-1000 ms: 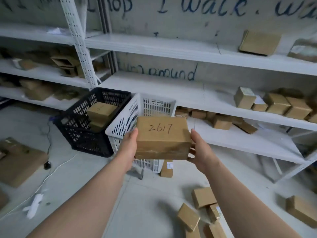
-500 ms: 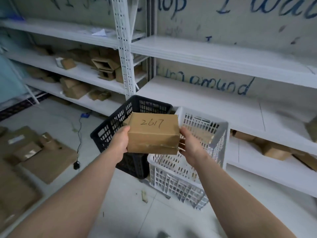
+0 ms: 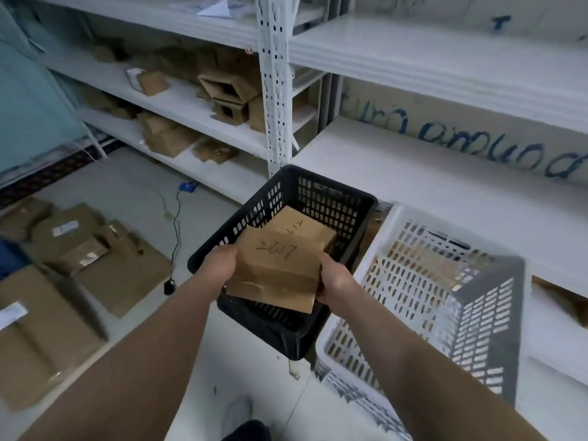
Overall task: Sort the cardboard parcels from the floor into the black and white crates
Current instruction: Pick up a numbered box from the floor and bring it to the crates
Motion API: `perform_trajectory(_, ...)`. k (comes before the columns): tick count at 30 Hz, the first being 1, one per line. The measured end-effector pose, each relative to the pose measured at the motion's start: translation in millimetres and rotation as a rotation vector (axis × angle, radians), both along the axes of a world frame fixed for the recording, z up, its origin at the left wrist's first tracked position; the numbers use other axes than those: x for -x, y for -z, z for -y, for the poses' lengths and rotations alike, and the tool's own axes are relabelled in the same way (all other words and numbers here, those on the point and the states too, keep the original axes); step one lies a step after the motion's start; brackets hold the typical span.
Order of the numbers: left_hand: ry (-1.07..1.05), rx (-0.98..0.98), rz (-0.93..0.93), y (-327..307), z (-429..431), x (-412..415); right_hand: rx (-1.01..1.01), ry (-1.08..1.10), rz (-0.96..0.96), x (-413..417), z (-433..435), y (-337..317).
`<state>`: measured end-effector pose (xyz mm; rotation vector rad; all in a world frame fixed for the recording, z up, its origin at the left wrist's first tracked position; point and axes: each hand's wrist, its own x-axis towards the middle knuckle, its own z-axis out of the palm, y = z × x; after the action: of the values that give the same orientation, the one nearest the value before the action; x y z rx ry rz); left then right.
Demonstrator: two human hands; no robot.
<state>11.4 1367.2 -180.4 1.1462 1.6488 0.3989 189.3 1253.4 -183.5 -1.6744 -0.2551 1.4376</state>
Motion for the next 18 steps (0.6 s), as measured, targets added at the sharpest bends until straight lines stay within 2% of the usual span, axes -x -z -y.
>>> perform_trajectory(5,0.184,0.084,-0.124,42.4,-63.6,-0.1,0.115,0.042,-0.048,5.6,-40.9,34.8)
perform_trajectory(12,0.433,0.319,-0.209,107.9,-130.4,9.7,0.208,0.283,-0.166,31.6,-73.4,84.7)
perform_trajectory(18,0.514,0.410,-0.248,140.5,-149.0,10.6,0.208,0.485,-0.280,53.4,-82.4,120.5)
